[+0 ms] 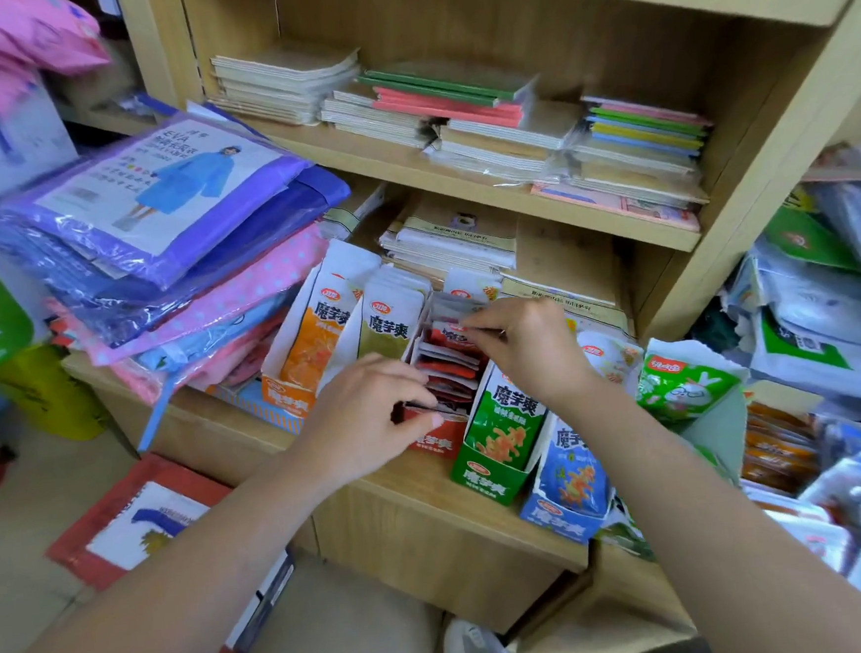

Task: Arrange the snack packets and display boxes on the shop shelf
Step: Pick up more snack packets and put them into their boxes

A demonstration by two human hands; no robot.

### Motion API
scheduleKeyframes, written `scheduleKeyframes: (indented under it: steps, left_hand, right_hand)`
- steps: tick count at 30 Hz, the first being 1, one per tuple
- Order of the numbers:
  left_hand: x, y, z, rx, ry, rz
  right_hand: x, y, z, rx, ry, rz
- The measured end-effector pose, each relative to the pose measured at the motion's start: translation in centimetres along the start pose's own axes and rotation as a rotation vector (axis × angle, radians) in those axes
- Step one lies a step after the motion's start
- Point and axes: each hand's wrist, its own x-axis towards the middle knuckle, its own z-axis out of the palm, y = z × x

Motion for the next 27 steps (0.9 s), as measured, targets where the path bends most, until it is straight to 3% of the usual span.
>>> scheduleKeyframes:
  steps: [6, 13, 22, 27]
  left_hand:
    - [0.3, -0.8, 0.5, 0.054, 0.027, 0.078]
    - [1.3, -1.1, 0.7, -0.013, 0.199, 0.054]
    - [0.5, -1.1, 2.0, 0.089, 0.414, 0.05]
    - [-1.8, -1.3, 3.6, 0.274, 0.278, 0.236]
  right_hand:
    - [0.2, 0.0, 2.6, -0.106, -0.255, 0.043]
    - [-1.8, 0.0, 0.1, 0.13, -0.41, 0.167]
    - [-2.3, -0.6, 4.2, -0.186, -0.147, 0.04]
    - [-3.0, -0.4, 4.0, -0.261, -0.043, 0.044]
